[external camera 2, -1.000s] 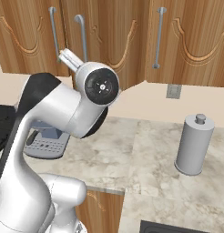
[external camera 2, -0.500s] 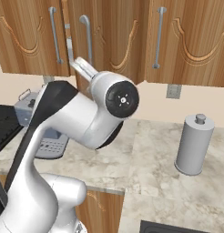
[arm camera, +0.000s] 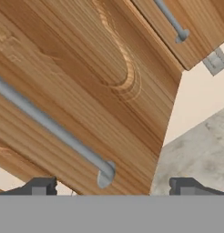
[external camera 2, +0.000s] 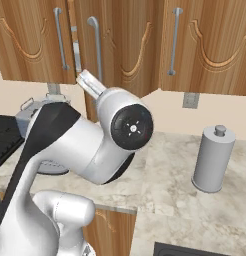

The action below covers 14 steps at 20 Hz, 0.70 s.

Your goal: Open the cabinet, pick the kettle from the cabinet, and place it in the sink.

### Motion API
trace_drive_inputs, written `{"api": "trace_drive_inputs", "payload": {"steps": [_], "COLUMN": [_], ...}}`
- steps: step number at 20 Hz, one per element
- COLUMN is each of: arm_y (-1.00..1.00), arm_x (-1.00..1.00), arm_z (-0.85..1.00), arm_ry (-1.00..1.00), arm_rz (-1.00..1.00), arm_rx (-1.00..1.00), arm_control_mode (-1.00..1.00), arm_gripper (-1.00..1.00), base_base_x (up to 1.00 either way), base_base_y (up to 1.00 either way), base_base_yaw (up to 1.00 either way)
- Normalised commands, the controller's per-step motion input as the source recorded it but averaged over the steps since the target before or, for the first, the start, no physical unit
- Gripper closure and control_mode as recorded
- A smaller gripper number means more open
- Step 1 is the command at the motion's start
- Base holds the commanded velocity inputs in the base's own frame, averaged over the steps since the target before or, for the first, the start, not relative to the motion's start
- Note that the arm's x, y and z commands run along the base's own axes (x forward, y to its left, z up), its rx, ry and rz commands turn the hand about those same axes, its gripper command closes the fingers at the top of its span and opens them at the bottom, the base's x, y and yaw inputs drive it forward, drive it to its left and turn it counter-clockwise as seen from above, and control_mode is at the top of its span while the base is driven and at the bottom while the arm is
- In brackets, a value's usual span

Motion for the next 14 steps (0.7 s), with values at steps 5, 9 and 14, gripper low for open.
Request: {"api": "trace_drive_inputs", "payload": {"steps": [5, 9, 14], "arm_y": [0.02, 0.20, 0.21], "arm_x": [-0.38, -0.33, -0.24], "arm_z": [0.07, 0.10, 0.10], "arm_ry": [0.00, 0.00, 0.00], "arm_rz": [0.00, 0.00, 0.00], "arm_rx": [0.00, 0.00, 0.00], "arm_control_mode": [-1.00, -1.00, -1.00], "arm_gripper": [-1.00, -1.00, -1.00], "base_base_x": [0.00, 0.00, 0.00], "base_base_y": [0.00, 0.00, 0.00], "base_base_yaw": [0.00, 0.00, 0.00]}}
